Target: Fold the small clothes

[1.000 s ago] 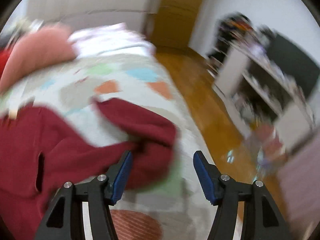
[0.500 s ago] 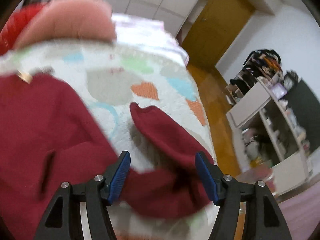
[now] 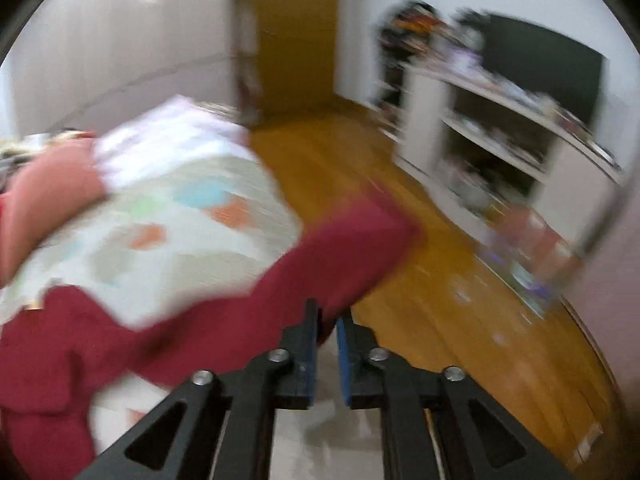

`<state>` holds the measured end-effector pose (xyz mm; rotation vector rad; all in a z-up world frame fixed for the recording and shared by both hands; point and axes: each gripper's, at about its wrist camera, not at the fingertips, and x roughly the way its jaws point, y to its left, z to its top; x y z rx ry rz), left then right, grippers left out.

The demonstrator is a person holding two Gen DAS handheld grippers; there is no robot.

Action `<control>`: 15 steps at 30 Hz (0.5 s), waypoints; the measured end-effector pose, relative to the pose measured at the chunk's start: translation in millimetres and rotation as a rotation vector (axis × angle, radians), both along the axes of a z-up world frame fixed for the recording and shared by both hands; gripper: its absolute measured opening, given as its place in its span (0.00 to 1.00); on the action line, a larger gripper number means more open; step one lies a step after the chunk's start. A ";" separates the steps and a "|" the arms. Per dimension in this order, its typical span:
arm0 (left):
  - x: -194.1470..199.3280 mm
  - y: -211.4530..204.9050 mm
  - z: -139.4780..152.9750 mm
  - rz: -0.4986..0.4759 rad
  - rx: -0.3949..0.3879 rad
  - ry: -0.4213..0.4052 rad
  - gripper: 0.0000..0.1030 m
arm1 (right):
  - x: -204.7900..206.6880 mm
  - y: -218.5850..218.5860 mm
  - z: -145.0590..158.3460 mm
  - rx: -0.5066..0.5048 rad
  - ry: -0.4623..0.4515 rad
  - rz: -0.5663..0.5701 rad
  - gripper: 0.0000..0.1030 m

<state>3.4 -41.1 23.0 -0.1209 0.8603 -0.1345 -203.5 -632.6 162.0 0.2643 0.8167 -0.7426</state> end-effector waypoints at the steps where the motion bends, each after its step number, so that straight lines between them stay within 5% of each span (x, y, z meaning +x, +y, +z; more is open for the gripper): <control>1: 0.0 0.4 -0.1 0.001 -0.002 0.000 0.99 | -12.0 -8.5 -3.8 0.040 0.011 -0.029 0.38; 2: -0.8 0.6 -0.2 0.002 -0.002 0.000 0.99 | -20.1 -11.0 -4.5 0.064 -0.005 -0.041 0.47; 6: -1.3 0.7 -0.8 0.003 0.002 0.001 0.99 | -27.5 13.4 2.8 0.157 -0.115 0.059 0.47; 11: -0.6 0.6 -1.9 0.002 0.002 0.007 0.99 | 34.1 65.5 -20.3 0.368 -0.105 0.286 0.47; 15: 1.7 -0.6 -3.7 0.000 0.003 0.014 0.99 | 85.4 60.3 -60.3 0.480 -0.104 0.191 0.47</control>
